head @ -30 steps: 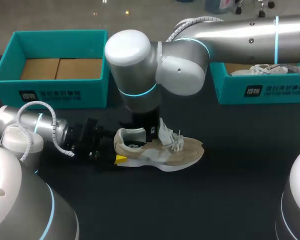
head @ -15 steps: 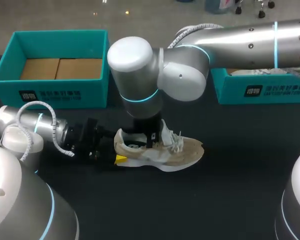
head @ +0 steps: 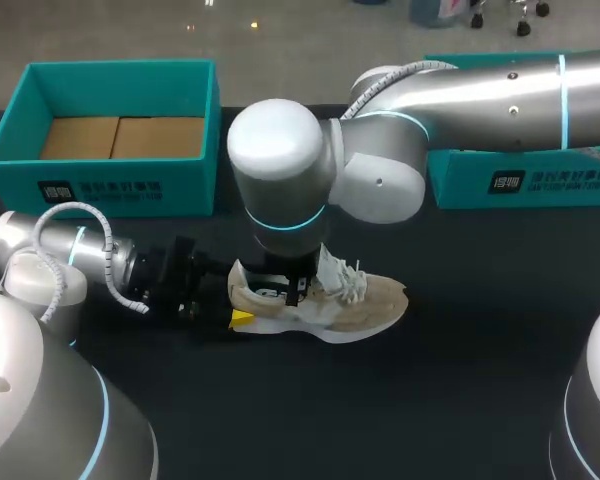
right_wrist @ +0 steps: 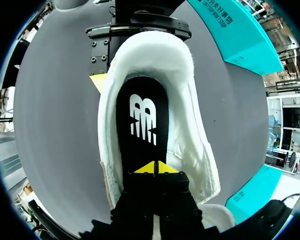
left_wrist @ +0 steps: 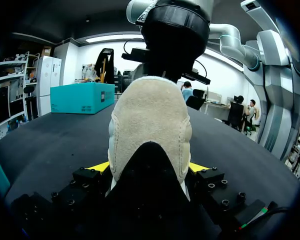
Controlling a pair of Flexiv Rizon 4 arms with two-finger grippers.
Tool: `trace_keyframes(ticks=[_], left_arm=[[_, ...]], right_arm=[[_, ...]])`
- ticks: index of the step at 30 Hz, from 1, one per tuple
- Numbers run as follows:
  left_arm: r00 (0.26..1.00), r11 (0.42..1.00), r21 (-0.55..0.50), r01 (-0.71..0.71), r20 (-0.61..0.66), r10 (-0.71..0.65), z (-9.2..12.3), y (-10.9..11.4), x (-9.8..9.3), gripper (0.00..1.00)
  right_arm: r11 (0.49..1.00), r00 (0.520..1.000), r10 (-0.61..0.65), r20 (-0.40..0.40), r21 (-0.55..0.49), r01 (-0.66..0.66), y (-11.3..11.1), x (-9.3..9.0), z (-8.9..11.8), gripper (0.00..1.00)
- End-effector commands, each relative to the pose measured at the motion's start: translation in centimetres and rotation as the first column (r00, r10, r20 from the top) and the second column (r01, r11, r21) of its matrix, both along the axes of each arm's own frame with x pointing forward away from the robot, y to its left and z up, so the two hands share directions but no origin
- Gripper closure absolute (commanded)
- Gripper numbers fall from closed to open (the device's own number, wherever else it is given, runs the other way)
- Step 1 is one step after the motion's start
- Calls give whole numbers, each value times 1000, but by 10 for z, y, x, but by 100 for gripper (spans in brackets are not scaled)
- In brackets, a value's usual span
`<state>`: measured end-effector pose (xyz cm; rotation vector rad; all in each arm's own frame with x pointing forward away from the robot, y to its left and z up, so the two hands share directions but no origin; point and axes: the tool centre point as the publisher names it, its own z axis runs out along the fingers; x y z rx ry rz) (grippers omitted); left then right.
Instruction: Take the shoe out of the shoebox, open the shoe tongue, remove and reinsert the insole, then place the shoe into the shoebox
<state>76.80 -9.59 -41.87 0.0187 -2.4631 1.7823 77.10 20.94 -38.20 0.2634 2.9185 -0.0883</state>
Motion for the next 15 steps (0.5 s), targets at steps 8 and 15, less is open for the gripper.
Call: trace_keyframes(ticks=[8, 15], left_arm=[[1000, 1000, 1, 0, 0, 0, 0, 0, 0, 100], [1000, 1000, 1, 0, 0, 0, 0, 0, 0, 100]], right_arm=[[1000, 999, 11, -43, 1, -11, 0, 8, -12, 84], [1000, 998, 24, -60, -3, -24, 4, 11, -18, 73]])
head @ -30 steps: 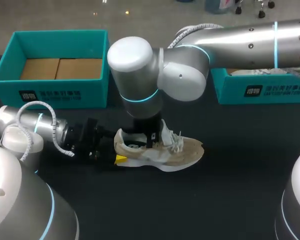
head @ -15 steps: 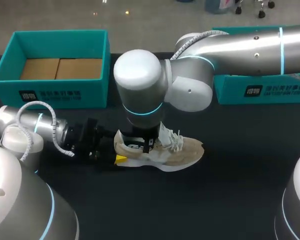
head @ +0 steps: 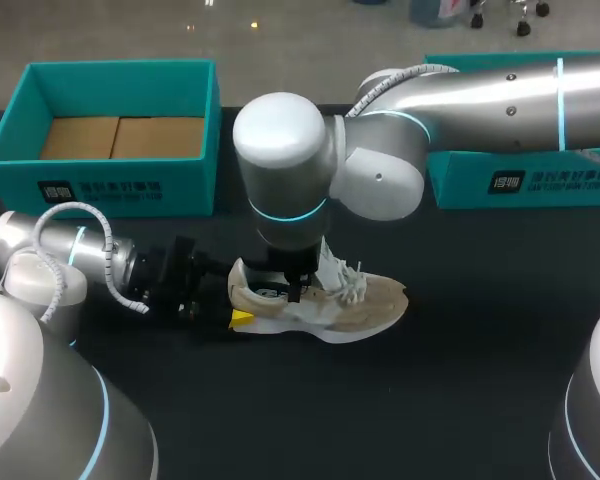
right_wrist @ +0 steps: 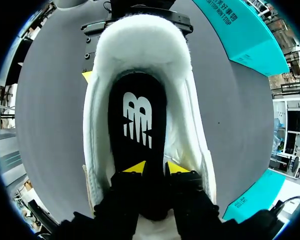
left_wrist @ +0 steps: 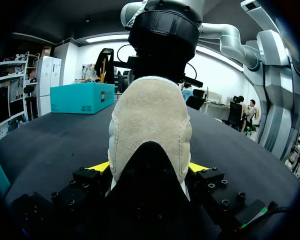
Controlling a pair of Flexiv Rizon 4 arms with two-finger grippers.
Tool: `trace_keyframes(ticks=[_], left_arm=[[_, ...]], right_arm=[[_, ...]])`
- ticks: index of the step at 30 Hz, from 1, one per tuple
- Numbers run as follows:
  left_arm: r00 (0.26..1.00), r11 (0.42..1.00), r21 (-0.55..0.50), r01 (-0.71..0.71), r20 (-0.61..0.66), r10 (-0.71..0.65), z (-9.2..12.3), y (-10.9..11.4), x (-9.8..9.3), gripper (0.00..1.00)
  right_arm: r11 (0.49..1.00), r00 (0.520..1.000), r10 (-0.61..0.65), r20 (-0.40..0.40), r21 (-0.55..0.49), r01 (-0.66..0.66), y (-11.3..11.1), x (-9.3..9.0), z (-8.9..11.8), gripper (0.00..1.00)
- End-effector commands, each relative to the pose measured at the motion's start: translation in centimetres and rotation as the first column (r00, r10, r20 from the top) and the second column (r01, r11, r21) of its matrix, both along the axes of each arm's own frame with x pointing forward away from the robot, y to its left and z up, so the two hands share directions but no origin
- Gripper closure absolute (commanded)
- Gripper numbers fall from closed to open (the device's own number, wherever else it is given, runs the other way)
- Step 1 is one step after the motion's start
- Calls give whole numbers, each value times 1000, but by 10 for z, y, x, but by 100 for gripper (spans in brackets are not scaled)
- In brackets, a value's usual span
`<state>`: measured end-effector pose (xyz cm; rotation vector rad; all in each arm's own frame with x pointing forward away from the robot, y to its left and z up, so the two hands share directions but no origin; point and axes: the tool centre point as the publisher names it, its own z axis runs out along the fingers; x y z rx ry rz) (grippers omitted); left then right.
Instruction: Take the shoe out of the shoebox, open the shoe tongue, remove and reinsert the insole, then place the shoe into the shoebox
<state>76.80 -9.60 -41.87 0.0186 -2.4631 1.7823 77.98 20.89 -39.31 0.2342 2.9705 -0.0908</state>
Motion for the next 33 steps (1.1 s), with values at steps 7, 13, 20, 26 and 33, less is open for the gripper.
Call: trace_keyframes(ticks=[7, 13, 20, 26, 33], left_arm=[[1000, 1000, 1, 0, 0, 0, 0, 0, 0, 100], [1000, 1000, 1, 0, 0, 0, 0, 0, 0, 100], [1000, 1000, 1, 0, 0, 0, 0, 0, 0, 100], [1000, 1000, 1, 0, 0, 0, 0, 0, 0, 100], [1000, 1000, 1, 0, 0, 0, 0, 0, 0, 100]], right_arm=[[1000, 1000, 11, -19, 1, -11, 8, 2, -12, 70], [1000, 998, 15, -57, -6, -15, 9, 1, -23, 65], [1000, 992, -2, -129, -5, 2, 6, -4, -43, 78], [999, 982, -40, -185, -14, 38, -2, -4, -51, 100], [999, 976, -48, -211, -24, 44, -12, -5, -46, 100]])
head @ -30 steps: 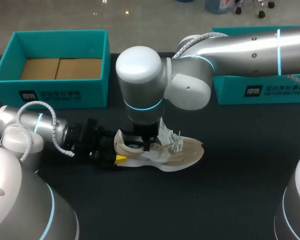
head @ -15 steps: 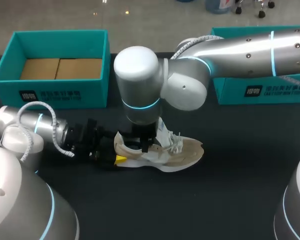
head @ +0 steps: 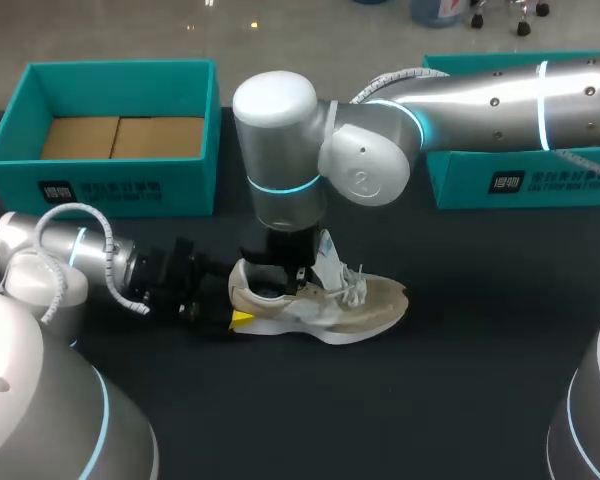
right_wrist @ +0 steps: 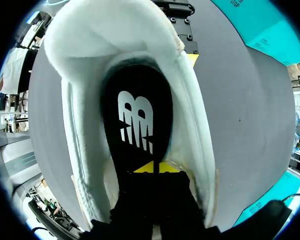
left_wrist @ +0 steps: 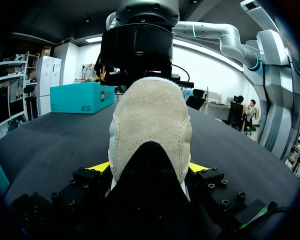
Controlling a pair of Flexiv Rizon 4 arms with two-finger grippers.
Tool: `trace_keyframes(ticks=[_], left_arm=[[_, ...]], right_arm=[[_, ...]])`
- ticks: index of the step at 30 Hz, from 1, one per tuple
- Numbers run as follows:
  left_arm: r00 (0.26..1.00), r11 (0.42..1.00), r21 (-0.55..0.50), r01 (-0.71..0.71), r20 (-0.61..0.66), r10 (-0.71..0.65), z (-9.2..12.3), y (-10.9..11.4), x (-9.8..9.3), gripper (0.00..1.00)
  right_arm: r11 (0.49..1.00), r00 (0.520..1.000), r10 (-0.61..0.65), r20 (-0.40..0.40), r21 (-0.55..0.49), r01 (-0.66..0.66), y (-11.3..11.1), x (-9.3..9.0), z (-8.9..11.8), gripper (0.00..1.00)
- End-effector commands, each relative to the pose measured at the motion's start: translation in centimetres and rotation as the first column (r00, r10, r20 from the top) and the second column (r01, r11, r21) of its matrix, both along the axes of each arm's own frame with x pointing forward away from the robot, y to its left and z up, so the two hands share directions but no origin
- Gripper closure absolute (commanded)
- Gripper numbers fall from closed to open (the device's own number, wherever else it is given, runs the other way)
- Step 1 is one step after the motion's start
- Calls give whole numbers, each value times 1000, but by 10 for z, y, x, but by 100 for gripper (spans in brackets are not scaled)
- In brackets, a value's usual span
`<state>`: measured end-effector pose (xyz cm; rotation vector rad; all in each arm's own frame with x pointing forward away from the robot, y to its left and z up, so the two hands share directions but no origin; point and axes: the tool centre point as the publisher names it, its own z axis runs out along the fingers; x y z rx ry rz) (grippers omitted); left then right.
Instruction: Take the shoe out of the shoebox, open the shoe tongue, remove and reinsert the insole, then place the shoe into the shoebox
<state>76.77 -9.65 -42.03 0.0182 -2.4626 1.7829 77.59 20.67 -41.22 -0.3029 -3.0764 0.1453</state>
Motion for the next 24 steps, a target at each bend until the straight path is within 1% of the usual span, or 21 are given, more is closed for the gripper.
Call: trace_keyframes(ticks=[1, 7, 10, 13, 20, 24], left_arm=[[1000, 1000, 1, -1, 0, 1, 1, 1, 0, 100], [1000, 1000, 1, -1, 0, 1, 1, 1, 0, 100], [1000, 1000, 1, -1, 0, 1, 1, 1, 0, 100], [1000, 1000, 1, -1, 0, 1, 1, 1, 0, 100], [1000, 1000, 1, -1, 0, 1, 1, 1, 0, 100], [1000, 1000, 1, -1, 0, 1, 1, 1, 0, 100]], right_arm=[[1000, 1000, 3, -7, -5, -3, -11, -1, -22, 100], [998, 999, 49, -6, 49, -48, -21, -3, 15, 100], [995, 998, 60, 5, 80, -61, -24, -2, 28, 100], [993, 998, 61, 13, 101, -62, -26, 0, 34, 100], [982, 999, 26, 21, 185, -29, -36, 5, 39, 100], [977, 999, 29, 34, 210, -35, -30, 8, 48, 100]])
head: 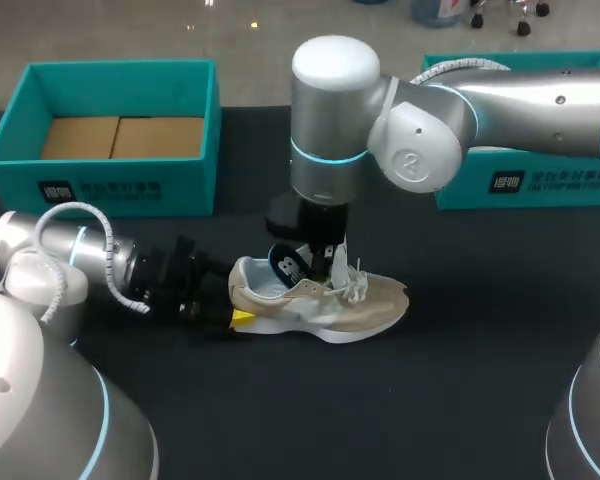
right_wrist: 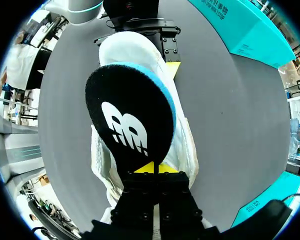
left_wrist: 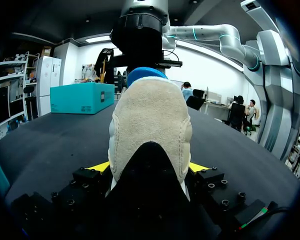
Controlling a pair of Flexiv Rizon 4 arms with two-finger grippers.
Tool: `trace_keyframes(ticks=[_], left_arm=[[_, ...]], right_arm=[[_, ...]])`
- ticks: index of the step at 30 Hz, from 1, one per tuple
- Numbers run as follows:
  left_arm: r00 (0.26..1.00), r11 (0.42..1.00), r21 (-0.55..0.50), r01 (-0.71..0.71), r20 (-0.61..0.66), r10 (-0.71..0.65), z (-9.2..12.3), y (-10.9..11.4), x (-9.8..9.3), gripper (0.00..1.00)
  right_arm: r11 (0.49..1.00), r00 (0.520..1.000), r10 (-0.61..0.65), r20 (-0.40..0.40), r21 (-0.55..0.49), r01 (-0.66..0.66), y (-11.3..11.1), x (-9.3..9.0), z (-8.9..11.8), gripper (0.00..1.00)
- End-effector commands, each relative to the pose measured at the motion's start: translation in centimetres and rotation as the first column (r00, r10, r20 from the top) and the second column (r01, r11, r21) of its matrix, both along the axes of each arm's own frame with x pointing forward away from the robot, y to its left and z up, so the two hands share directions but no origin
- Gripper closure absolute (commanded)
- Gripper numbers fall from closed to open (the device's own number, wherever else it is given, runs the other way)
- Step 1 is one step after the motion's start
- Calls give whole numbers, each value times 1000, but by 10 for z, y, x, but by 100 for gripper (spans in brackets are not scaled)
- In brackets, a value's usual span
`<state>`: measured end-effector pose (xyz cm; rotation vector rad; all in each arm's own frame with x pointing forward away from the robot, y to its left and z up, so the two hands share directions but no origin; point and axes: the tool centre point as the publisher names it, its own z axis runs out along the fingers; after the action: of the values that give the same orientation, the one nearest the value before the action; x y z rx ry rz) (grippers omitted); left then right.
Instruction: Take the shoe out of the shoebox, open the shoe tongue, remove and reinsert the insole, then place the shoe into the shoebox
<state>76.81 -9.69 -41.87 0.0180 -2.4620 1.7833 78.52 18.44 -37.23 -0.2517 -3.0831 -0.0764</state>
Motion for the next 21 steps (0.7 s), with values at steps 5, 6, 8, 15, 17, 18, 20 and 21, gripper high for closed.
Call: trace_keyframes(ticks=[5, 6, 8, 15, 17, 18, 20, 21], left_arm=[[1000, 1000, 2, -1, 0, 1, 0, 1, 0, 100], [1000, 1000, 2, -1, 0, 1, 0, 1, 0, 100], [1000, 1000, 2, -1, 0, 1, 0, 1, 0, 100], [1000, 1000, 2, -1, 0, 1, 0, 1, 0, 100], [1000, 1000, 2, -1, 0, 1, 0, 1, 0, 100], [1000, 1000, 2, -1, 0, 1, 0, 1, 0, 100], [1000, 1000, 2, -1, 0, 1, 0, 1, 0, 100], [1000, 1000, 2, -1, 0, 1, 0, 1, 0, 100]], right_arm=[[992, 1000, 11, 29, 127, -15, 9, 1, 21, 100], [991, 1000, 14, 27, 136, -17, 12, 2, 22, 100], [988, 1000, 22, 19, 149, -25, 20, 3, 23, 100], [969, 998, 39, -56, 245, -25, 40, 1, 22, 100], [958, 996, 35, -83, 286, -10, 43, 3, 22, 100], [957, 996, 33, -88, 290, -6, 44, 5, 22, 100], [957, 996, 32, -87, 289, -5, 48, 9, 23, 100], [956, 996, 31, -88, 294, -4, 49, 11, 23, 100]])
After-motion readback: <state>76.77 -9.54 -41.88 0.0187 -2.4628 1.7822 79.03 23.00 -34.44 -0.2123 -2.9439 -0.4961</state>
